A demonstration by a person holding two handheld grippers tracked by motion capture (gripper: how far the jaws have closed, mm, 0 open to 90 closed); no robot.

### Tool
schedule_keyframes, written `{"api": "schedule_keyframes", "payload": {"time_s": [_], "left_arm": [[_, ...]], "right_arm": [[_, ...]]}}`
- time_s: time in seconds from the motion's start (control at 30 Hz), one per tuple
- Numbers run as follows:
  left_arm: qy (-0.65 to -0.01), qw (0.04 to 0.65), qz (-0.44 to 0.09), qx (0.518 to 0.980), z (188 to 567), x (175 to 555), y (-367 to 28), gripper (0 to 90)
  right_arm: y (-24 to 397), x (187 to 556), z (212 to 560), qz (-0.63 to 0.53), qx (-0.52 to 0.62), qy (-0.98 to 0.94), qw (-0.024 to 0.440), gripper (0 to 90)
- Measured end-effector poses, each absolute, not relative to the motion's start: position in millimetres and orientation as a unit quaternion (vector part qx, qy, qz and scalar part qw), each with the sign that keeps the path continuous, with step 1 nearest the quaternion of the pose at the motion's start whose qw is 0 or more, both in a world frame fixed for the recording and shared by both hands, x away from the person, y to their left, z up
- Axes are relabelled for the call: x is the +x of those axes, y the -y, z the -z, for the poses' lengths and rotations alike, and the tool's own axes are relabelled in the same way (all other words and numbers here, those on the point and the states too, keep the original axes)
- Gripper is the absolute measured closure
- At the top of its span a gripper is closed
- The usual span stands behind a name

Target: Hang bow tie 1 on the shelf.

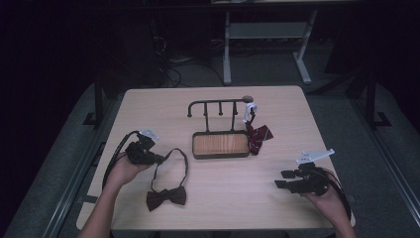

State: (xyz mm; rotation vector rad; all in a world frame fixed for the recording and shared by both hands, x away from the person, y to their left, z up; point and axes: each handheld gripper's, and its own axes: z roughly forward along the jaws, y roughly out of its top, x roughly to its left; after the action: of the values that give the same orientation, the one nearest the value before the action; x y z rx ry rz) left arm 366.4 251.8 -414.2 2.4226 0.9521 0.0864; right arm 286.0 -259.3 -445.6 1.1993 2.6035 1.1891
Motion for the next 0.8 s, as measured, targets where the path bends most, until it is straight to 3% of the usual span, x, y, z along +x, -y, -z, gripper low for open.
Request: {"api": "schedule_keyframes", "payload": {"time_s": [0.8], "left_arm": [[-0.321, 0.278, -0.022, 0.905, 391, 357, -249, 89.5]], "right_arm": [[262, 285, 447, -0.386, 0.386, -0.837, 0.017, 46.9]]}}
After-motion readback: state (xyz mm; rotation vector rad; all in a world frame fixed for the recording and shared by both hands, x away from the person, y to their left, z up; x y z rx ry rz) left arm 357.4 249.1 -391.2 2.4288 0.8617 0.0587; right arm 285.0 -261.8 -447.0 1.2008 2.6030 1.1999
